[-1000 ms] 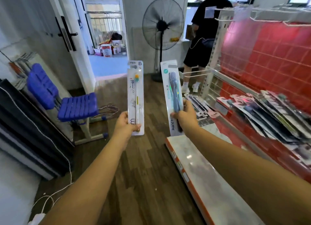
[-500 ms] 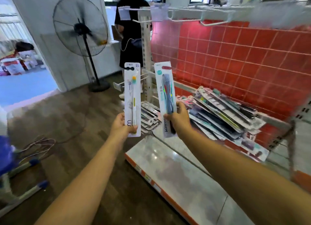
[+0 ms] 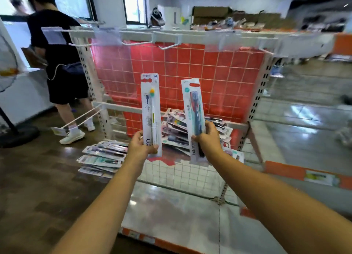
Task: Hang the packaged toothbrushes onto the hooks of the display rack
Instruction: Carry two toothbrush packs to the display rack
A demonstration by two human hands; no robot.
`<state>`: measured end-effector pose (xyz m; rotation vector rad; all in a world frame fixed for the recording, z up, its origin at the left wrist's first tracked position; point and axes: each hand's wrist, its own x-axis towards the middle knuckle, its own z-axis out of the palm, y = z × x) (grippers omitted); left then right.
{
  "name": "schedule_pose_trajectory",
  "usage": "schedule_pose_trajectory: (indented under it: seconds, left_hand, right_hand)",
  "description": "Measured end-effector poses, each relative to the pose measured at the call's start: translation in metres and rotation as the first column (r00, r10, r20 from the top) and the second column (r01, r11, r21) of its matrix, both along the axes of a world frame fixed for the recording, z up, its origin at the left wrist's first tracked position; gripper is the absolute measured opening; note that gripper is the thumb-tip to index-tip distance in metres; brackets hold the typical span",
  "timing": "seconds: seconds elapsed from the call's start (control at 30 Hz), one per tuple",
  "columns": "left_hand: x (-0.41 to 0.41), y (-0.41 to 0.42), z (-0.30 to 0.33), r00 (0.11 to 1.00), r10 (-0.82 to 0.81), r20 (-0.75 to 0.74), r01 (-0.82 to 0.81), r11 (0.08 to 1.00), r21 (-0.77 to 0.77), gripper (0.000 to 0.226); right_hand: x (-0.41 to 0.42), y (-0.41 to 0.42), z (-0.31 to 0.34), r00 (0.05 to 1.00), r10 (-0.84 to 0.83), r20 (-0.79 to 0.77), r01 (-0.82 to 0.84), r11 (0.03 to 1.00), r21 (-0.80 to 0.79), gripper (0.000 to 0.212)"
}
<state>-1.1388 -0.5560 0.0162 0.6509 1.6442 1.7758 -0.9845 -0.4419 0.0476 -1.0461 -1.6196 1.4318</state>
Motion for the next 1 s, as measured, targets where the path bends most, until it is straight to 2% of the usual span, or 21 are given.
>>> schedule_pose_trajectory:
  seconds: [0.23, 0.47, 0.6, 0.73, 1.0]
  left_hand:
    - [0.027, 0.041, 0.004, 0.99, -0.141, 0.013, 0.14, 0.989, 0.054, 0.052]
    - [0.047, 0.084, 0.007, 0.965, -0.263, -0.018, 0.264, 0.962, 0.075, 0.051]
    - [0.05, 0.108, 0.009, 0.96, -0.276, -0.036, 0.278, 0.958, 0.065, 0.057]
    - [0.058, 0.12, 0.024, 0.942, -0.324, -0.084, 0.33, 0.942, 0.064, 0.051]
    - [0.069, 0.131, 0.044, 0.923, -0.363, -0.125, 0.374, 0.924, 0.083, 0.042]
  right_hand:
    - [0.031, 0.012, 0.0, 0.989, -0.145, 0.014, 0.143, 0.985, 0.093, 0.037]
    - [0.05, 0.043, 0.004, 0.977, -0.214, 0.005, 0.211, 0.966, 0.151, 0.04]
    - [0.063, 0.058, 0.005, 0.977, -0.205, -0.053, 0.211, 0.965, 0.159, 0.042]
    - [0.075, 0.072, 0.008, 0.967, -0.243, -0.072, 0.253, 0.939, 0.234, 0.042]
    - [0.095, 0.091, 0.035, 0.914, -0.321, -0.249, 0.362, 0.921, 0.14, 0.058]
